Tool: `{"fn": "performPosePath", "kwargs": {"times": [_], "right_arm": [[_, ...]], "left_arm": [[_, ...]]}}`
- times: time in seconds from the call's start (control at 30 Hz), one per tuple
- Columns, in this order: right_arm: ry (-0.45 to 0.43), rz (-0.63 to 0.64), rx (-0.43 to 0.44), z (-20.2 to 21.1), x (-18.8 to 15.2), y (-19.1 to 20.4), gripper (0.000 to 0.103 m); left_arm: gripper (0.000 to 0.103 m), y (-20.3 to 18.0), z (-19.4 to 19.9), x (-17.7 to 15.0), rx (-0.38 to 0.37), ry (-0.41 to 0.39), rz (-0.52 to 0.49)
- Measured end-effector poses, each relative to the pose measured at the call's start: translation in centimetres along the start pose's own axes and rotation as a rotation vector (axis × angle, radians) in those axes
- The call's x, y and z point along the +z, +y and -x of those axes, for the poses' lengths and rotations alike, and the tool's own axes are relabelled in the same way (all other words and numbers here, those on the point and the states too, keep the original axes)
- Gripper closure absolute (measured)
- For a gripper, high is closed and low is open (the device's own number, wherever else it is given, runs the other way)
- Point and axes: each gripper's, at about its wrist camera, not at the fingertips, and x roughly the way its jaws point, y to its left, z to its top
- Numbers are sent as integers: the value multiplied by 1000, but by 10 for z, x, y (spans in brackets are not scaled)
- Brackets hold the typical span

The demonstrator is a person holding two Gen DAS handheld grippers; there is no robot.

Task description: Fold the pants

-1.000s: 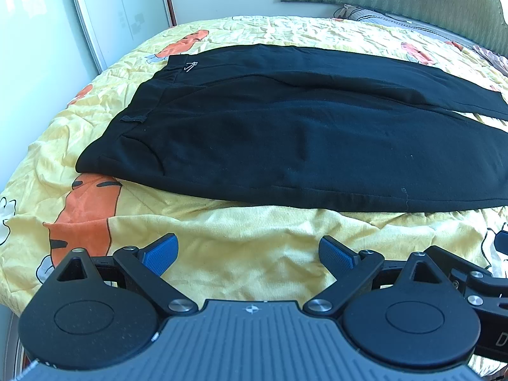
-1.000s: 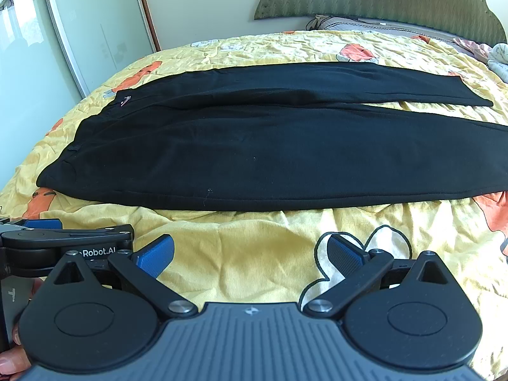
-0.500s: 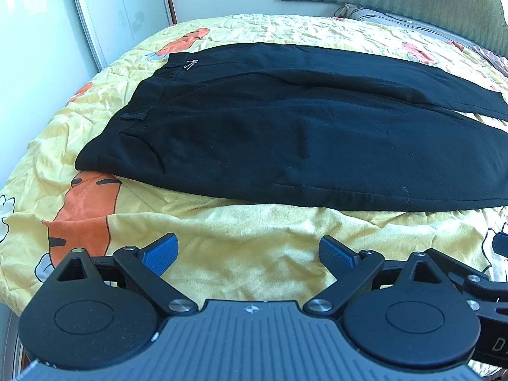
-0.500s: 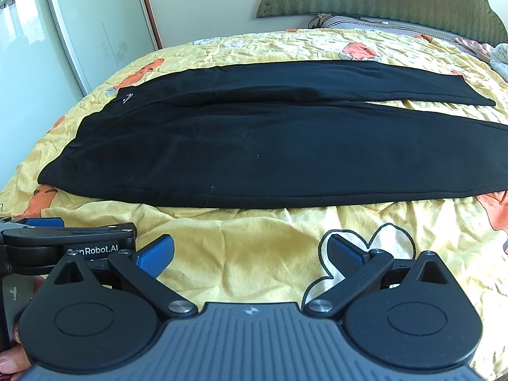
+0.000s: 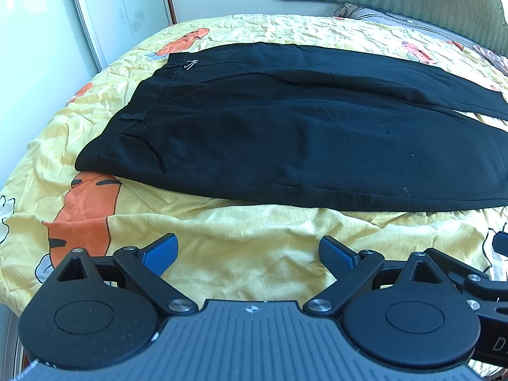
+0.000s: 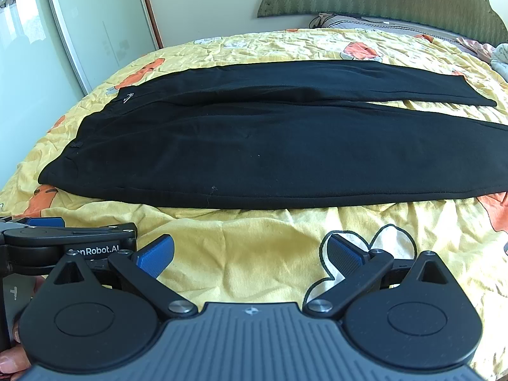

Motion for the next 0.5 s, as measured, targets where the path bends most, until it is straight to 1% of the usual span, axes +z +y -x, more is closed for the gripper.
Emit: {"fn": "performPosePath", "kwargs": {"times": [0.5], "right_arm": [[14,-20,1,-2,2,-6,0]], "left_arm": [[5,-1,-3,2,8,1,-8]]}}
